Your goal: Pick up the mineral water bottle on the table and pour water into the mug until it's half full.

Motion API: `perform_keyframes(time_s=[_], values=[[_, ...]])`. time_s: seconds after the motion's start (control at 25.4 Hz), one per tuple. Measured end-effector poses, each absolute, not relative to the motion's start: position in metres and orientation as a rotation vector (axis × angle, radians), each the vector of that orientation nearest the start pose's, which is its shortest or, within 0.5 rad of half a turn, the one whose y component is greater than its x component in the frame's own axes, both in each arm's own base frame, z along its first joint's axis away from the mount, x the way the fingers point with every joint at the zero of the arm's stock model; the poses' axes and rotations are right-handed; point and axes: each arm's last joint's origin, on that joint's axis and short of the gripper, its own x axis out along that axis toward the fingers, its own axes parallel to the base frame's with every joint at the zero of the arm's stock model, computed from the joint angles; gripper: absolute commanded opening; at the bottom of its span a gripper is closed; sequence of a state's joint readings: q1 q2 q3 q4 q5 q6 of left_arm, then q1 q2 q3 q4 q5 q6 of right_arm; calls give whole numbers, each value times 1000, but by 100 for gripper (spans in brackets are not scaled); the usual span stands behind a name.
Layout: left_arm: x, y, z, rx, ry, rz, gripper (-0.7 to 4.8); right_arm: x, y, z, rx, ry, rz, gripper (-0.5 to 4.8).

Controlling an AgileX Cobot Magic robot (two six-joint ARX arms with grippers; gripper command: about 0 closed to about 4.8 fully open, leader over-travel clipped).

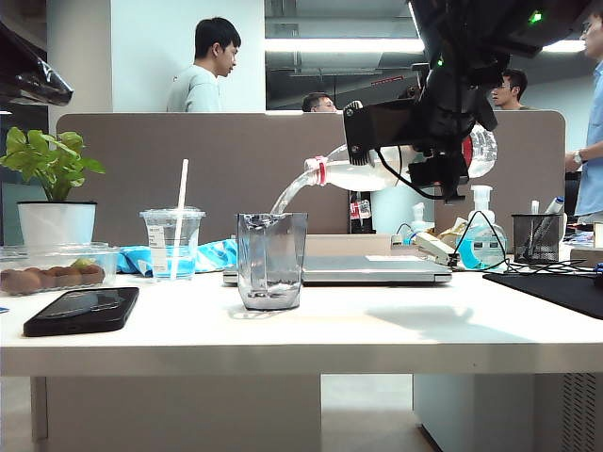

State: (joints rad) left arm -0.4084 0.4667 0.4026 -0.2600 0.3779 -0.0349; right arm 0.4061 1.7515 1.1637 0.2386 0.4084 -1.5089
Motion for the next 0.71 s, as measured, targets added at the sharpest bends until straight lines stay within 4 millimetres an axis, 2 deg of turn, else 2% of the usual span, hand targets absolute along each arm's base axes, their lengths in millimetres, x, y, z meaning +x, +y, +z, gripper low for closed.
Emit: perform_keyframes(time_s=[0.71], values=[[108,-58,236,-28,346,-773,-4,366,145,247,-1649,248,235,264]])
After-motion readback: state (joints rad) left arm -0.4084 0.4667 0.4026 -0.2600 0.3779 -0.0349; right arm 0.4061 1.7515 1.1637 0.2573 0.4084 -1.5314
